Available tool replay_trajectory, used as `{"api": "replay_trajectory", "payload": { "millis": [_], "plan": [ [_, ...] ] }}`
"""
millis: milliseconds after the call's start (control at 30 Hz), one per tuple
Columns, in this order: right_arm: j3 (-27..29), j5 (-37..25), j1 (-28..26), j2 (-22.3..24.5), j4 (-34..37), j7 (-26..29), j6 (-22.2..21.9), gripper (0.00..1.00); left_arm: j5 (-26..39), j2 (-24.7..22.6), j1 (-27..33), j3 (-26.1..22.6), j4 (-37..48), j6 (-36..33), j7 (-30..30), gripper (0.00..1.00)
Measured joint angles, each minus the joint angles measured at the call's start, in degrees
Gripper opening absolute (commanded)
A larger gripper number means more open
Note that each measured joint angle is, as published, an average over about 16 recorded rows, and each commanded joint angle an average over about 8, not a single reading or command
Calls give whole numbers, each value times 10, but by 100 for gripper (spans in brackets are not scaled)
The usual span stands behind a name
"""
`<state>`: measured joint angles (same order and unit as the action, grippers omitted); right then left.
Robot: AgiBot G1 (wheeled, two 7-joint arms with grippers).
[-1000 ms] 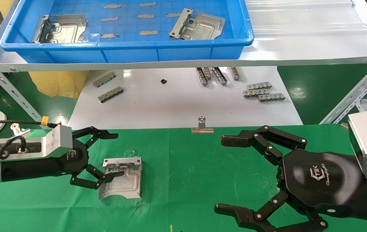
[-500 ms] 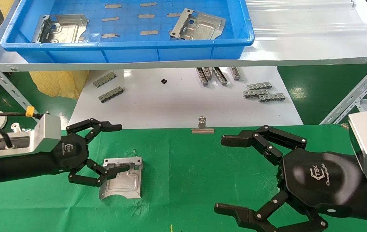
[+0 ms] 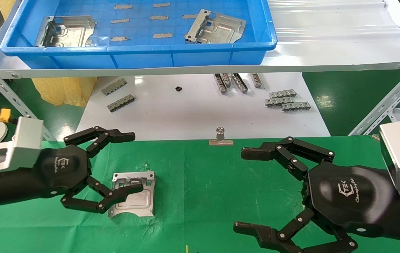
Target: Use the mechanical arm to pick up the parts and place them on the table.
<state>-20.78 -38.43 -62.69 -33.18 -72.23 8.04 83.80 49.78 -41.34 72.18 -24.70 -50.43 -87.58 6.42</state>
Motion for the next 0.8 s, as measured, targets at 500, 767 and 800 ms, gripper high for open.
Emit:
{"api": "replay_trajectory", "payload": {
  "millis": [500,767,800],
  "plan": [
    [0,0,0,0,0,0,0,100,-60,48,-81,66,-177,14,-131,100],
    [0,0,0,0,0,0,0,100,-78,62,-104,85,-228,18,-167,100],
    [0,0,0,0,0,0,0,100,-80,63,-107,87,-233,18,-171,100]
  ]
}}
